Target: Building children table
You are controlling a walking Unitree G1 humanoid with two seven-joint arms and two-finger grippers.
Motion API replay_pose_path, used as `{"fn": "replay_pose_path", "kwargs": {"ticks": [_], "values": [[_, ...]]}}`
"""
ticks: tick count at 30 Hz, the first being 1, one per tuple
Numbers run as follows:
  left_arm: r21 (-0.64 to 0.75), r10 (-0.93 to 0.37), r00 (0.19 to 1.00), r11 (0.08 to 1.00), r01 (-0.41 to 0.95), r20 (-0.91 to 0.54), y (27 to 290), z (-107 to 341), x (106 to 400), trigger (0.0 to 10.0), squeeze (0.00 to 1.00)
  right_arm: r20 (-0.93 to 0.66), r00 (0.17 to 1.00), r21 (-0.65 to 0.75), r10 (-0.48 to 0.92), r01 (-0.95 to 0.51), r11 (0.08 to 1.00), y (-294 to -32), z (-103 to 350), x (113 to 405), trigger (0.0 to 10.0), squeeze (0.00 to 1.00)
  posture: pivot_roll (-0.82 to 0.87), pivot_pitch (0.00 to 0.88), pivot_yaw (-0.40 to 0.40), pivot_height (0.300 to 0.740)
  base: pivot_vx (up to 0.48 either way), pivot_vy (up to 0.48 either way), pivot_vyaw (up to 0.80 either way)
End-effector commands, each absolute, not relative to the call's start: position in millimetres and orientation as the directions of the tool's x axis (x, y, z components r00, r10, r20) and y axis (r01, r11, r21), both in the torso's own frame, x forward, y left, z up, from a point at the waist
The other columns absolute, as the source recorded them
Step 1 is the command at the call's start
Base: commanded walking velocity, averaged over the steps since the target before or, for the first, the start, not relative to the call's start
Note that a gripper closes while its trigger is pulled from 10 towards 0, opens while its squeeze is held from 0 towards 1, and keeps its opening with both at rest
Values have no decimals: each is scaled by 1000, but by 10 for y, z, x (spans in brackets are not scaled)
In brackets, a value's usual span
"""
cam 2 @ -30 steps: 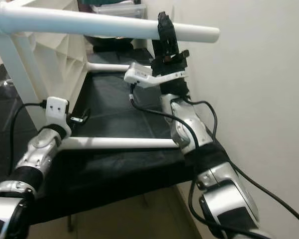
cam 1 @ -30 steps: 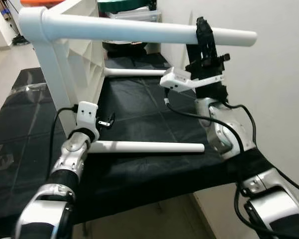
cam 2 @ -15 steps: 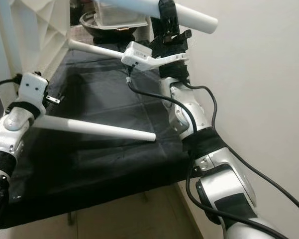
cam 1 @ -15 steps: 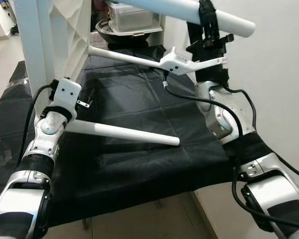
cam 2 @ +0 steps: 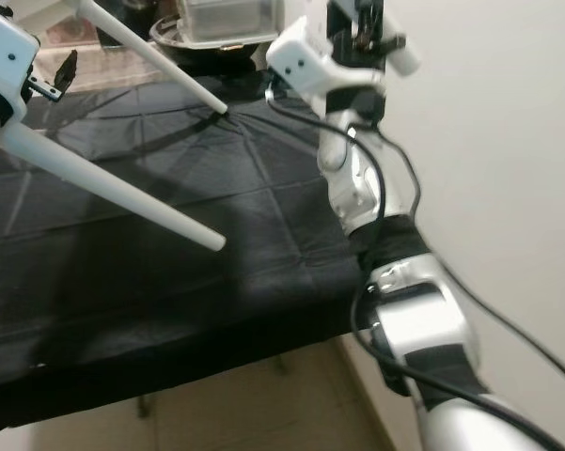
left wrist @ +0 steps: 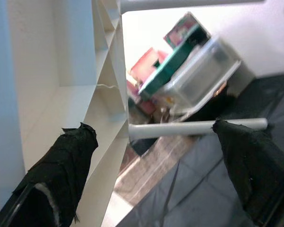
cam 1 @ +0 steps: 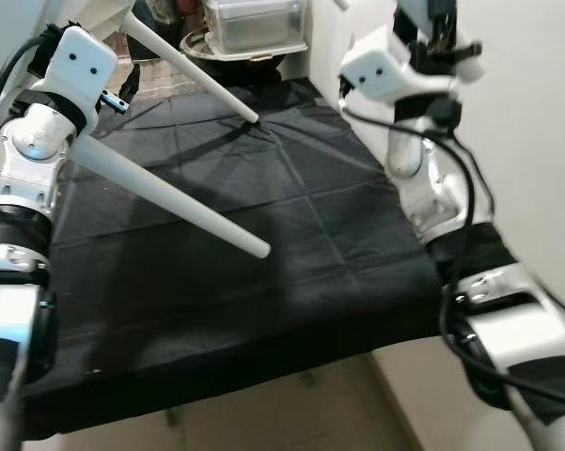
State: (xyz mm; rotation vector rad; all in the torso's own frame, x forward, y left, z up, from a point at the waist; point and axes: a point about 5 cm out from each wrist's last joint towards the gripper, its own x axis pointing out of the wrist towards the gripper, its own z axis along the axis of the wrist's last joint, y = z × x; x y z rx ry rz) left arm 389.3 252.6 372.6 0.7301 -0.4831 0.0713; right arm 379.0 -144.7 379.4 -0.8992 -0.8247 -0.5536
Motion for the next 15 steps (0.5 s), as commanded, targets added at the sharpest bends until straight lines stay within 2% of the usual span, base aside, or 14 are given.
{"fn": "replay_pose_path", "kwargs": {"ticks": [1, 3, 6, 13, 15], "values": [[535, 51, 837, 748, -393, 544, 2941, 4023, 3689, 10000, 0, 686, 623, -383, -376, 749, 541, -2052, 3625, 3850, 0, 0, 102, 65, 31, 740, 0, 0, 0], [552, 30, 828, 731, -400, 561, 2878, 4093, 3696, 10000, 0, 574, 700, -359, -425, 682, 638, -2054, 3400, 3921, 0, 0, 105, 64, 35, 740, 0, 0, 0], [573, 0, 822, 716, -398, 570, 2808, 4169, 3703, 10000, 0, 521, 728, -348, -446, 659, 667, -2069, 3261, 3943, 0, 0, 115, 59, 36, 740, 0, 0, 0], [606, -44, 807, 685, -405, 590, 2693, 4375, 3690, 10000, 0, 488, 736, -339, -470, 656, 674, -2129, 3161, 3939, 0, 0, 114, 55, 41, 740, 0, 0, 0], [605, -66, 796, 689, -400, 602, 2609, 4467, 3692, 10000, 0, 412, 780, -327, -472, 610, 722, -2085, 2995, 3960, 0, 0, 117, 53, 42, 740, 0, 0, 0]]}}
